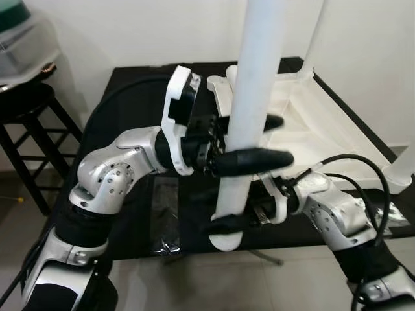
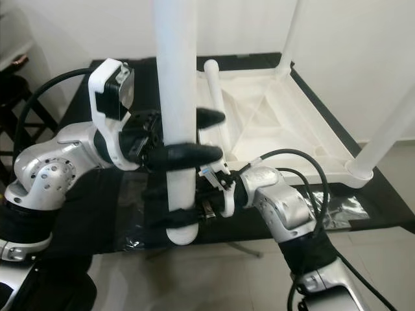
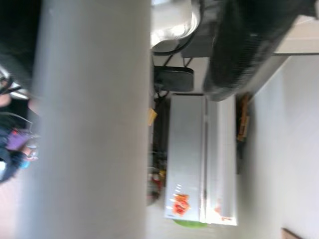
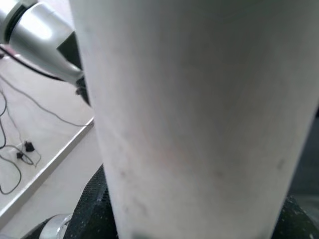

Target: Building children table

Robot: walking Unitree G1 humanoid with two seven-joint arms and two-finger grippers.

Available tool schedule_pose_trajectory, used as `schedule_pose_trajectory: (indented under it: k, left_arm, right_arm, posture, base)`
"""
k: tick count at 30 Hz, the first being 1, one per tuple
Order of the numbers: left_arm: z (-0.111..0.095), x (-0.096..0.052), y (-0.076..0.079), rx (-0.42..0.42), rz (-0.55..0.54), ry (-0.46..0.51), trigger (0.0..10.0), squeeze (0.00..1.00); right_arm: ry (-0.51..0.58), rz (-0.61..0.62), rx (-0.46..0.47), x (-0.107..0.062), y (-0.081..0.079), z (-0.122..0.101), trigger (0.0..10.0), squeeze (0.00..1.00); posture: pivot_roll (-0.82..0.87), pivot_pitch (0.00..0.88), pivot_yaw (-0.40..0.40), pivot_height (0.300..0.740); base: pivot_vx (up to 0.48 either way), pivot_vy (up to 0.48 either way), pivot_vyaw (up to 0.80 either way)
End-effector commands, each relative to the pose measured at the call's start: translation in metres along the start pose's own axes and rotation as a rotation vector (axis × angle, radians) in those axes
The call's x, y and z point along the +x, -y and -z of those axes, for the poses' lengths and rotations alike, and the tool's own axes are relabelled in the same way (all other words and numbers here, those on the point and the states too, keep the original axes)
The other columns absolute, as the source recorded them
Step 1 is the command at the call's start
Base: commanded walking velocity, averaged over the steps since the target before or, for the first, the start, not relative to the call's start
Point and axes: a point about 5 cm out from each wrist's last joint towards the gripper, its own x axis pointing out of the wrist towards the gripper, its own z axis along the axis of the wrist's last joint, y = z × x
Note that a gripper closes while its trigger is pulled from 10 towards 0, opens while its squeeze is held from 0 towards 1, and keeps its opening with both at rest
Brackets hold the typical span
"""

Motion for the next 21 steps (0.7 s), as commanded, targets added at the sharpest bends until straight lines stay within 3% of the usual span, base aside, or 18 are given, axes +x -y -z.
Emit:
schedule_pose_trajectory:
  k: [1, 2, 3, 5, 7, 8, 10, 12, 13, 14, 15, 17, 21]
  left_arm:
    - [-0.004, -0.020, -0.006, 0.019, -0.094, -0.008, 10.0, 1.00]
    - [-0.006, -0.025, -0.007, 0.026, -0.119, -0.012, 10.0, 1.00]
    - [-0.007, -0.040, -0.013, 0.052, -0.227, -0.019, 10.0, 1.00]
    - [-0.007, -0.040, -0.013, 0.052, -0.227, -0.019, 10.0, 1.00]
    - [-0.007, -0.070, -0.023, 0.112, -0.460, -0.045, 10.0, 1.00]
    - [-0.007, -0.070, -0.023, 0.112, -0.460, -0.045, 10.0, 1.00]
    - [-0.001, -0.092, -0.027, 0.142, -0.654, -0.052, 10.0, 1.00]
    - [-0.001, -0.092, -0.027, 0.142, -0.654, -0.052, 10.0, 1.00]
    - [0.010, -0.106, -0.025, 0.141, -0.805, -0.046, 10.0, 0.00]
    - [0.026, -0.118, -0.016, 0.128, -0.935, -0.052, 10.0, 0.00]
    - [0.026, -0.118, -0.016, 0.128, -0.935, -0.052, 10.0, 0.00]
    - [0.046, -0.128, -0.001, 0.098, -1.075, -0.066, 10.0, 0.00]
    - [0.058, -0.130, 0.014, 0.052, -1.125, -0.064, 10.0, 0.00]
  right_arm:
    - [0.015, 0.058, -0.026, -0.014, 0.005, -0.009, 0.0, 0.00]
    - [0.018, 0.073, -0.030, -0.017, 0.006, -0.012, 0.0, 0.00]
    - [0.018, 0.131, -0.056, -0.024, 0.013, -0.017, 0.0, 0.00]
    - [0.018, 0.131, -0.056, -0.024, 0.013, -0.017, 0.0, 0.00]
    - [0.028, 0.238, -0.105, -0.035, 0.025, -0.026, 0.0, 0.00]
    - [0.028, 0.238, -0.105, -0.035, 0.025, -0.026, 0.0, 0.00]
    - [0.061, 0.324, -0.144, -0.040, 0.035, -0.035, 0.0, 0.00]
    - [0.061, 0.324, -0.144, -0.040, 0.035, -0.035, 0.0, 0.00]
    - [0.095, 0.399, -0.158, -0.040, 0.042, -0.040, 8.2, 0.00]
    - [0.126, 0.449, -0.157, -0.036, 0.046, -0.041, 10.0, 0.00]
    - [0.126, 0.449, -0.157, -0.036, 0.046, -0.041, 10.0, 0.00]
    - [0.141, 0.492, -0.152, -0.030, 0.047, -0.037, 10.0, 0.00]
    - [0.110, 0.506, -0.139, -0.019, 0.044, -0.030, 10.0, 0.00]
  posture:
    - [-0.04, 0.288, 0.011, 0.740]
    - [-0.04, 0.288, 0.011, 0.740]
    - [-0.03, 0.310, 0.007, 0.740]
    - [-0.03, 0.310, 0.007, 0.740]
    - [-0.03, 0.319, 0.005, 0.740]
    - [-0.03, 0.319, 0.005, 0.740]
    - [-0.02, 0.330, -0.002, 0.740]
    - [-0.02, 0.330, -0.002, 0.740]
    - [-0.02, 0.332, -0.008, 0.740]
    - [-0.02, 0.327, -0.010, 0.740]
    - [-0.02, 0.327, -0.010, 0.740]
    - [-0.01, 0.325, -0.012, 0.740]
    - [-0.01, 0.303, -0.016, 0.740]
  base:
    - [0.000, 0.000, 0.00]
    - [0.000, 0.000, 0.00]
    - [0.000, 0.000, 0.00]
    - [0.000, 0.000, 0.00]
    - [0.000, 0.000, 0.00]
    - [0.000, 0.000, 0.00]
    - [0.000, 0.000, 0.00]
    - [0.000, 0.000, 0.00]
    - [0.000, 0.000, 0.00]
    - [0.000, 0.000, 0.00]
    - [0.000, 0.000, 0.00]
    - [0.000, 0.000, 0.00]
    - [0.000, 0.000, 0.00]
